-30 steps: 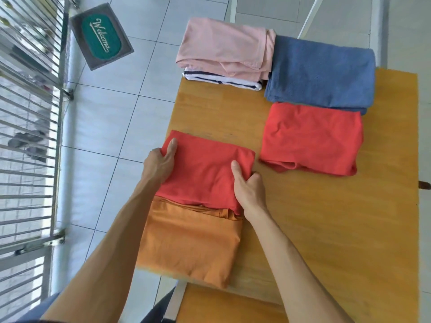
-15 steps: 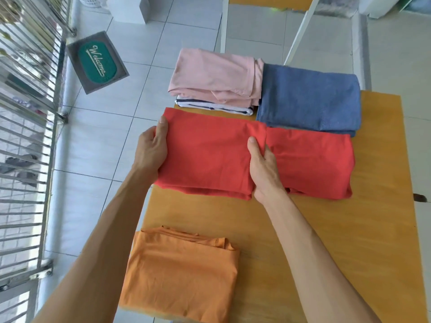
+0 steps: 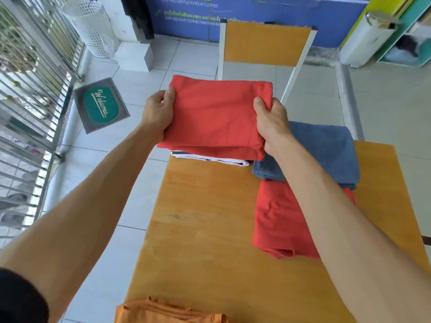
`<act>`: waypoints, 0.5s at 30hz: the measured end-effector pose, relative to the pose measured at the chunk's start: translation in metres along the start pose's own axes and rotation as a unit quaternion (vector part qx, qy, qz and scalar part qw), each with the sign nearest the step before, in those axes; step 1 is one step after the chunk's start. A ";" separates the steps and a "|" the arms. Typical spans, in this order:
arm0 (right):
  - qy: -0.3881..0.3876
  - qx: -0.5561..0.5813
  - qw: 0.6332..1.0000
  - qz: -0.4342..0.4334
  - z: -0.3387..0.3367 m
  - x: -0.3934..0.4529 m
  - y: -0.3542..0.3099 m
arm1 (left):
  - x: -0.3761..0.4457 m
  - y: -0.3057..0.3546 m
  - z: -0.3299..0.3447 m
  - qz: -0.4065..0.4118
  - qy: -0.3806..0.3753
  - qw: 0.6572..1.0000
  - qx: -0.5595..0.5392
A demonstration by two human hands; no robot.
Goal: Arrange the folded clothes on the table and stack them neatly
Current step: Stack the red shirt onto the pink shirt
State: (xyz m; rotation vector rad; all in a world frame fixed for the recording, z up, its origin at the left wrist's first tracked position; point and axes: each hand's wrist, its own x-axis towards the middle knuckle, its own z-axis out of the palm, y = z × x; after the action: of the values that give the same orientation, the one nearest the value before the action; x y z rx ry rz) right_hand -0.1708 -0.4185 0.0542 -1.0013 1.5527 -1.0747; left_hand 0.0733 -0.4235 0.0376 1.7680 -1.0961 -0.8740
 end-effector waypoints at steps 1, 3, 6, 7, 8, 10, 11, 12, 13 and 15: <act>0.002 -0.003 1.000 0.004 0.003 0.011 -0.001 | 0.010 0.001 0.004 -0.002 0.004 1.000 0.008; 0.014 -0.018 1.000 0.008 0.010 0.028 0.002 | 0.028 -0.001 0.013 -0.010 0.008 1.000 0.026; 0.034 -0.058 0.998 0.015 0.017 0.048 0.017 | 0.045 -0.015 0.028 -0.037 -0.002 0.998 0.047; 0.036 -0.075 0.996 0.022 0.017 0.052 0.024 | 0.048 -0.023 0.033 -0.048 -0.004 0.997 0.058; 0.035 -0.097 0.994 0.032 0.017 0.056 0.031 | 0.050 -0.031 0.037 -0.062 -0.006 0.995 0.072; 0.032 -0.140 0.989 0.046 0.017 0.061 0.042 | 0.054 -0.046 0.042 -0.090 -0.006 0.991 0.102; 0.033 -0.155 0.986 0.046 0.018 0.064 0.046 | 0.055 -0.052 0.043 -0.098 -0.005 0.988 0.117; 0.036 -0.165 0.985 0.042 0.019 0.067 0.048 | 0.056 -0.055 0.044 -0.101 -0.002 0.986 0.133; 0.041 -0.175 0.983 0.035 0.020 0.070 0.048 | 0.057 -0.057 0.044 -0.102 0.000 0.984 0.147; 0.054 -0.207 0.977 0.015 0.021 0.074 0.049 | 0.059 -0.057 0.043 -0.093 0.004 0.981 0.170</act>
State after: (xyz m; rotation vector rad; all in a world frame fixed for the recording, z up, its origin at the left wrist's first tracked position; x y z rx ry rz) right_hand -0.1699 -0.4788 -0.0142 -1.2055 1.9244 -0.8091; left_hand 0.0756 -0.4767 -0.0384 2.1826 -1.1393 -0.8255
